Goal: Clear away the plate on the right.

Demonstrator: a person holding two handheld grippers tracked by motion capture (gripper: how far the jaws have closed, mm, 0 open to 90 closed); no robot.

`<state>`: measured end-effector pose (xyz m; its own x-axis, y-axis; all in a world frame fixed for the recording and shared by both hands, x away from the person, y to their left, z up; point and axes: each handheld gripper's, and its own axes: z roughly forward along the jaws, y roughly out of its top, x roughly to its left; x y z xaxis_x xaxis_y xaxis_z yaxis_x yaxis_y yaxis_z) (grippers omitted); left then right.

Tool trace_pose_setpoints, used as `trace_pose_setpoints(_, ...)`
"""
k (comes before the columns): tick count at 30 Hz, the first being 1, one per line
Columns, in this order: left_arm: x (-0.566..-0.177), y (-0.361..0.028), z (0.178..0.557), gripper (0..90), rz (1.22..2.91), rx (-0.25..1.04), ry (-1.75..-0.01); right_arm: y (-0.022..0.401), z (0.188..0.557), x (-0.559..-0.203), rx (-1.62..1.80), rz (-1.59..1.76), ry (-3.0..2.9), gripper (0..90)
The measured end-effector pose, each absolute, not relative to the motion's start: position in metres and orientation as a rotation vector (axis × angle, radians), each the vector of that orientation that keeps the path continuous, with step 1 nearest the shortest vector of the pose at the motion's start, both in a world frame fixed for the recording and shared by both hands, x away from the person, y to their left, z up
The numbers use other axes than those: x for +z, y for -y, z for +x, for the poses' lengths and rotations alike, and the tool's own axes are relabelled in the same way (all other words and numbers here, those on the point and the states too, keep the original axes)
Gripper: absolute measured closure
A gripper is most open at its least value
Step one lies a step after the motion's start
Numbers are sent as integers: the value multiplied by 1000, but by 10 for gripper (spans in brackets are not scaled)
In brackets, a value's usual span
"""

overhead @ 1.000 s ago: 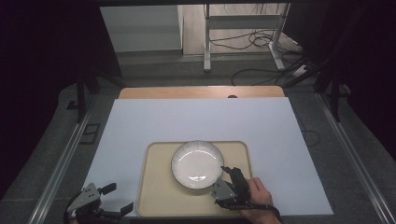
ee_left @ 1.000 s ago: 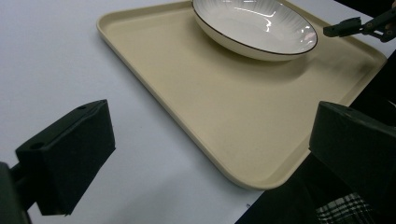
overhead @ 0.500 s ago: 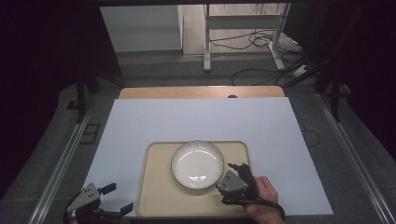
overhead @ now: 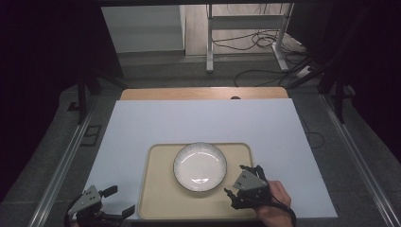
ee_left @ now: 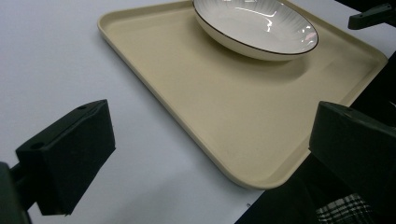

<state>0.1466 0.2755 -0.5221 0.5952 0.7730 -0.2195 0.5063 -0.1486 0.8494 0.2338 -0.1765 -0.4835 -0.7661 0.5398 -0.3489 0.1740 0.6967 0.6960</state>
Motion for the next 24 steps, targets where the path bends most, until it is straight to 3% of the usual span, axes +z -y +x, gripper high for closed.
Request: trace_pose_setpoints(24, -522, -276, 146, 0, 1805, 325, -1043, 213, 231, -488, 1002, 711, -2378, 24)
